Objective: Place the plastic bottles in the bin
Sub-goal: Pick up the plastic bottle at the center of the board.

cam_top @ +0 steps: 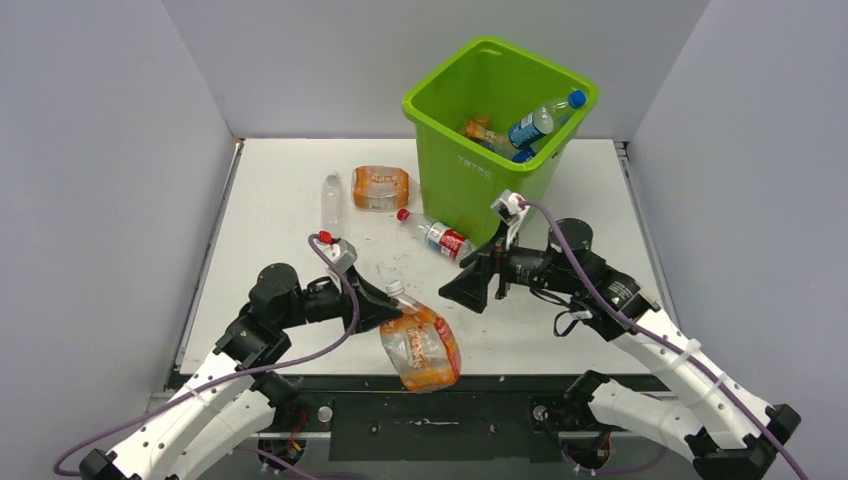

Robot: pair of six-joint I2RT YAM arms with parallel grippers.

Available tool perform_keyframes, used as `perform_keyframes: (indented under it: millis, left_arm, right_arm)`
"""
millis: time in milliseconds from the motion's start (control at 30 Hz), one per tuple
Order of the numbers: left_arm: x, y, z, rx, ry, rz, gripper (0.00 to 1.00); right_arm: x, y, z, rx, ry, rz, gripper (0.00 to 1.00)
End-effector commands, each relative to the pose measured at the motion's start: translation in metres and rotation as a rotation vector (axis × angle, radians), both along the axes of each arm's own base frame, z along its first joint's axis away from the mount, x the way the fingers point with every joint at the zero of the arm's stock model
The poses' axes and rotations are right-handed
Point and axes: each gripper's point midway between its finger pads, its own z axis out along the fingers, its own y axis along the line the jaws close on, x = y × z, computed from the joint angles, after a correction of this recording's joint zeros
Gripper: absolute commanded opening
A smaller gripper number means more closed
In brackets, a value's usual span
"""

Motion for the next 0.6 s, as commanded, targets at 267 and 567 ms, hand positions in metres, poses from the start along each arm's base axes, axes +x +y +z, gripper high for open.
perform_keyframes:
  millis: [267,567]
  left_arm:
    - [-0.030,-0.016,0.035,-0.002,-0.174,-0.208,0.00]
    - [-0.030,-0.020,0.044,-0.031,-0.177,-0.202,0.00]
  right_arm:
    - [-0.047,0.048,-0.036,-0.074,0.053,0.258,1.00]
    - [-0.035,0.058,-0.072,-0.186,0.056,0.118,0.75]
